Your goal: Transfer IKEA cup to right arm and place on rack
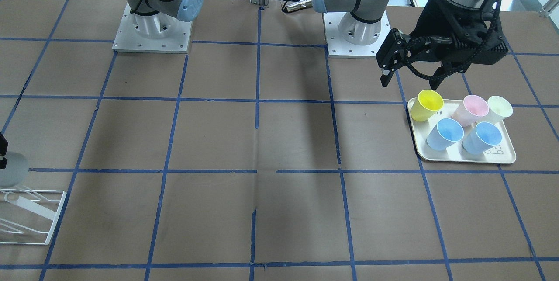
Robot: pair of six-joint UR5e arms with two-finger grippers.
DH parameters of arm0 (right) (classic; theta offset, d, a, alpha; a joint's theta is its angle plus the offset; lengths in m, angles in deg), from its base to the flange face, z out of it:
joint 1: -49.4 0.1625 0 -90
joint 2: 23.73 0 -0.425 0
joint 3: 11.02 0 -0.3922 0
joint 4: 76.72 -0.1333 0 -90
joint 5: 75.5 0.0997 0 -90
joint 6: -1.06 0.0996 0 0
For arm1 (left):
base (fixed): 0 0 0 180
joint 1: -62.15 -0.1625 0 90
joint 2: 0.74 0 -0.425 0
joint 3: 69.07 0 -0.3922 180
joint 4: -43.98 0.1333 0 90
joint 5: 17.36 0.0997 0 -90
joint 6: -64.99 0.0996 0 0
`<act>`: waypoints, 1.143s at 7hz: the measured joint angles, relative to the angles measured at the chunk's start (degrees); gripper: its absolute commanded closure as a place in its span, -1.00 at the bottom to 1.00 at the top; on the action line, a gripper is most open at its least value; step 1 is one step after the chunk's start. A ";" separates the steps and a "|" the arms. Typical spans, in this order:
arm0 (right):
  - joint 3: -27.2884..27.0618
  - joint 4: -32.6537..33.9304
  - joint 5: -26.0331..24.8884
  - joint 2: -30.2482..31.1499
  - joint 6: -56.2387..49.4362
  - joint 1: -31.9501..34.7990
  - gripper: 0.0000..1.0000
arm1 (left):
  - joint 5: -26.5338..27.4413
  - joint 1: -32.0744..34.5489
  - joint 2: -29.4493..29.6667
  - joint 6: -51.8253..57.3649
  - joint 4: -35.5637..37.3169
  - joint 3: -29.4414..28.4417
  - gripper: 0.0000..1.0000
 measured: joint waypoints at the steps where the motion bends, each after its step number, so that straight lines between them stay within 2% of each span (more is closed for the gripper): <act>1: 0.00 0.06 -0.10 -0.17 0.18 0.01 -0.41 | 0.02 -0.01 0.00 -0.04 0.04 0.00 -1.00; 2: 0.23 0.06 -0.17 -0.32 0.20 0.03 -0.76 | 0.02 -0.02 0.00 -0.02 0.06 0.00 -1.00; 3: 0.72 -0.03 -0.20 -0.51 -0.08 0.04 -1.00 | 0.02 -0.05 0.00 0.08 0.06 0.00 -1.00; 7: 2.26 -1.14 -0.32 0.07 -0.41 0.22 -1.00 | 0.21 -0.55 -0.07 0.21 -0.29 -0.20 -1.00; 8: 4.37 -4.79 -0.25 1.20 -0.29 0.45 -1.00 | 0.10 -0.61 -0.04 0.22 -0.29 -0.26 -1.00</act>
